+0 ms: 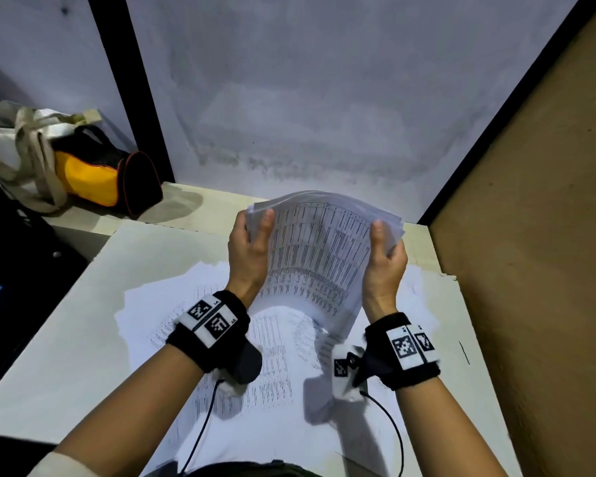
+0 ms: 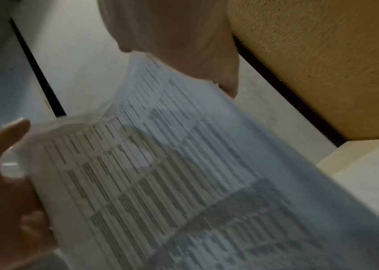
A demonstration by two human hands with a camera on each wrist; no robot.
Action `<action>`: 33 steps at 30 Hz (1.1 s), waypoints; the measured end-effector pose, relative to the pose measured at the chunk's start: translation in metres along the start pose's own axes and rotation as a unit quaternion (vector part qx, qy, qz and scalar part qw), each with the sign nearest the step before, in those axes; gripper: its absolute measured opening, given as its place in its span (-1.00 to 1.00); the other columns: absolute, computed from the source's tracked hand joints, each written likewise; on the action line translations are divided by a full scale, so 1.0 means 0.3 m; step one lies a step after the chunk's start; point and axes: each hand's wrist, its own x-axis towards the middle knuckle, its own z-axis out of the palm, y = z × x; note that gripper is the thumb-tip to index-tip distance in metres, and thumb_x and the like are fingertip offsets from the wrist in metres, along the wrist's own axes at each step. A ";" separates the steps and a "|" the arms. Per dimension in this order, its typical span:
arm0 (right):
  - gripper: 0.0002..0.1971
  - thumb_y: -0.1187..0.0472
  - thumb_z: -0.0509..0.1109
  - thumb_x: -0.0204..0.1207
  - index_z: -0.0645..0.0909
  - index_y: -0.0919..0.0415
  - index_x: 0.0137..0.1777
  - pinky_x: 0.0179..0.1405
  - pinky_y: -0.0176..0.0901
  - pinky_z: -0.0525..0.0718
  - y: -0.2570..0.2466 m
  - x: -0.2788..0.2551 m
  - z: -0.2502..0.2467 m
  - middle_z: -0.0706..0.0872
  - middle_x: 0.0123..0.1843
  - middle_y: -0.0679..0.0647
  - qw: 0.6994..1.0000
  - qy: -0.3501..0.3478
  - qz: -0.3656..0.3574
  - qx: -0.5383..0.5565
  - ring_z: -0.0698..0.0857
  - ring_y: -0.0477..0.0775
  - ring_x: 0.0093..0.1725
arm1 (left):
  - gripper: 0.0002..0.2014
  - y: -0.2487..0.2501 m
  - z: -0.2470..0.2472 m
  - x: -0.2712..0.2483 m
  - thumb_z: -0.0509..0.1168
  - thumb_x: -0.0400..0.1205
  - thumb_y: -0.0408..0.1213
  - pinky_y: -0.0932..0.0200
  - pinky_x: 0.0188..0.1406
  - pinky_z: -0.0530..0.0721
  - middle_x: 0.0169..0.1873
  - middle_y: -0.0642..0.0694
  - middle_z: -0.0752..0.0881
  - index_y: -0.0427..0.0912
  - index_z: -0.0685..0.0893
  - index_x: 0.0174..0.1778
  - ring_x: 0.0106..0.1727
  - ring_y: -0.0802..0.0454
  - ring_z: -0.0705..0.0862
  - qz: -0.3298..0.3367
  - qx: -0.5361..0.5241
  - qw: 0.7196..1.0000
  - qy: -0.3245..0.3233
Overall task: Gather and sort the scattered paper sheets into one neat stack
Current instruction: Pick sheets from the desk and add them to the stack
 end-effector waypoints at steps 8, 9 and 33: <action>-0.57 -0.48 0.32 0.19 0.47 -0.15 -0.55 -0.21 0.05 0.54 -0.023 0.042 0.042 0.55 -0.38 0.00 0.997 0.069 -0.010 0.019 0.57 0.14 -0.26 | -0.70 0.056 0.052 0.038 0.21 0.40 0.19 0.19 -0.13 0.48 -0.30 0.06 0.62 0.02 0.55 -0.32 -0.22 0.16 0.57 -0.036 -0.009 0.992 0.119; -0.60 -0.38 0.33 0.25 0.47 -0.10 -0.53 -0.21 0.05 0.55 -0.024 0.046 0.041 0.56 -0.39 -0.03 0.997 0.074 -0.006 0.019 0.59 0.12 -0.26 | -0.78 0.057 0.052 0.039 0.22 0.41 0.08 0.23 -0.16 0.47 -0.32 0.10 0.62 0.01 0.57 -0.31 -0.27 0.27 0.55 -0.035 -0.008 0.992 0.119; -0.81 0.26 0.52 0.36 0.61 0.11 -0.07 -0.08 -0.25 0.69 0.072 0.121 -0.144 0.78 -0.16 -0.10 0.974 -0.213 0.048 -0.068 0.72 -0.17 -0.16 | -0.59 -0.028 -0.103 0.052 0.36 0.53 -0.41 0.43 -0.05 0.65 0.05 -0.06 0.57 -0.18 0.30 0.19 0.04 0.26 0.62 0.004 0.054 0.995 -0.081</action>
